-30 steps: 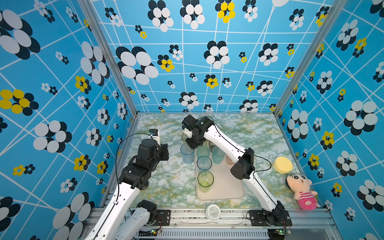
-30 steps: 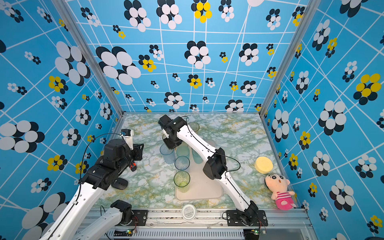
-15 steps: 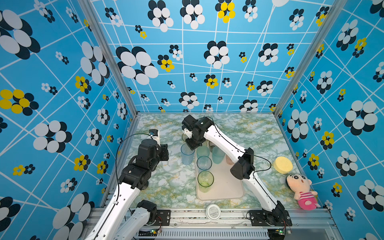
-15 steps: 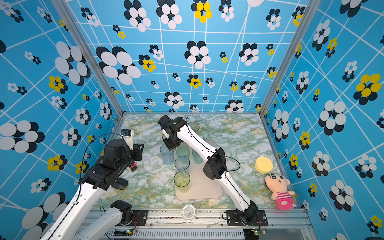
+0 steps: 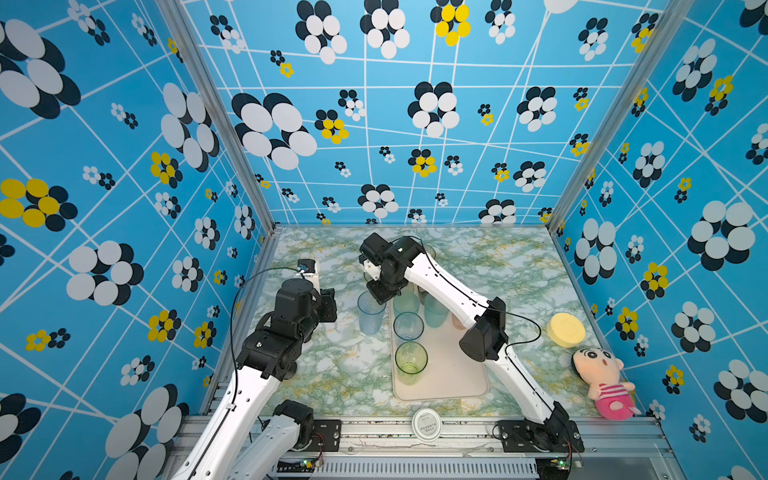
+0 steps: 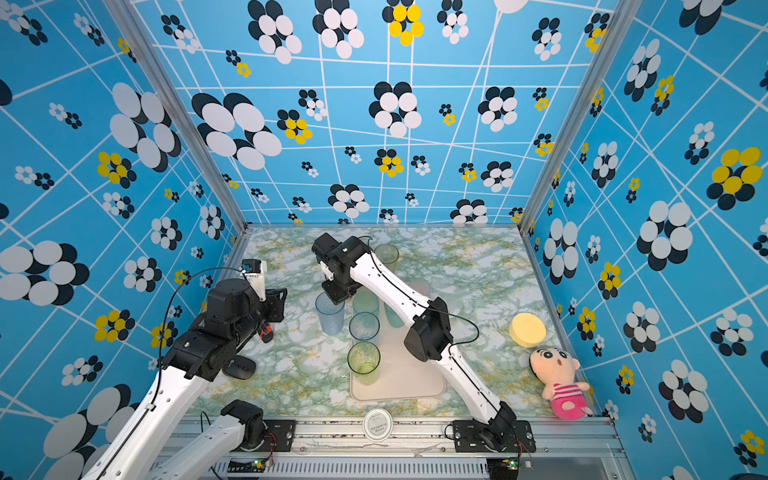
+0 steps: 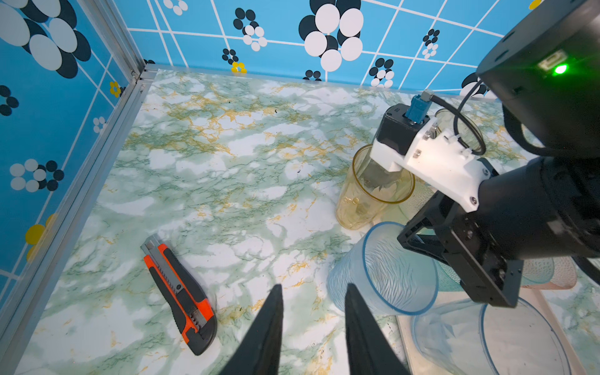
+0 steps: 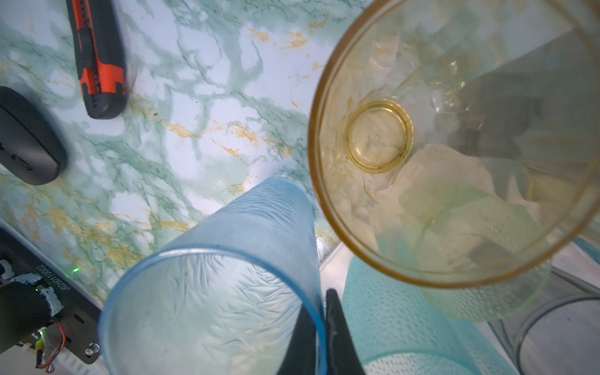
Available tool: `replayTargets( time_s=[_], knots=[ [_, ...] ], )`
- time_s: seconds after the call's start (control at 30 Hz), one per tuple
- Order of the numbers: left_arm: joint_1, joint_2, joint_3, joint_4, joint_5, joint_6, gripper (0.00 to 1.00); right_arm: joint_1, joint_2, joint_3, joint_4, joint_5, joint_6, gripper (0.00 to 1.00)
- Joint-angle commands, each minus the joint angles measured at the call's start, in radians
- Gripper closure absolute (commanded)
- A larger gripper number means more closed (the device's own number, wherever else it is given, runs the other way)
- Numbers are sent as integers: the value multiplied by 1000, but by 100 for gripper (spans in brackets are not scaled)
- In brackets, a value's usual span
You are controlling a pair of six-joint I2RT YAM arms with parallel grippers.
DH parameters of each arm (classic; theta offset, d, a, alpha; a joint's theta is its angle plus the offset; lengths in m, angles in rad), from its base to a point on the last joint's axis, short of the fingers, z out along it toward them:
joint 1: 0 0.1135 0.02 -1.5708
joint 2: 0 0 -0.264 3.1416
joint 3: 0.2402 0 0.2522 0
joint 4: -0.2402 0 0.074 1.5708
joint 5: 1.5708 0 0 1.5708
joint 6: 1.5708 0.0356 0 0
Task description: Place the glasses into the tray
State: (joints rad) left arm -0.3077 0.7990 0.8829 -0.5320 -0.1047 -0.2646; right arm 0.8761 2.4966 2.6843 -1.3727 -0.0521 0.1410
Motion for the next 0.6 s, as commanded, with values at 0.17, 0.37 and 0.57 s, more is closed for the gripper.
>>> replayTargets(
  time_s=[0.17,0.37,0.57],
  knots=[
    [14,-7,-14,-32,8,11,66,19,-147,-22,43,-70,-34,100],
    [16,-14,-7,-51,7,11,67,23,-260,-87,80,-73,-51,100],
    [19,-17,3,-69,13,10,67,23,-445,-216,112,-17,-75,100]
  ],
)
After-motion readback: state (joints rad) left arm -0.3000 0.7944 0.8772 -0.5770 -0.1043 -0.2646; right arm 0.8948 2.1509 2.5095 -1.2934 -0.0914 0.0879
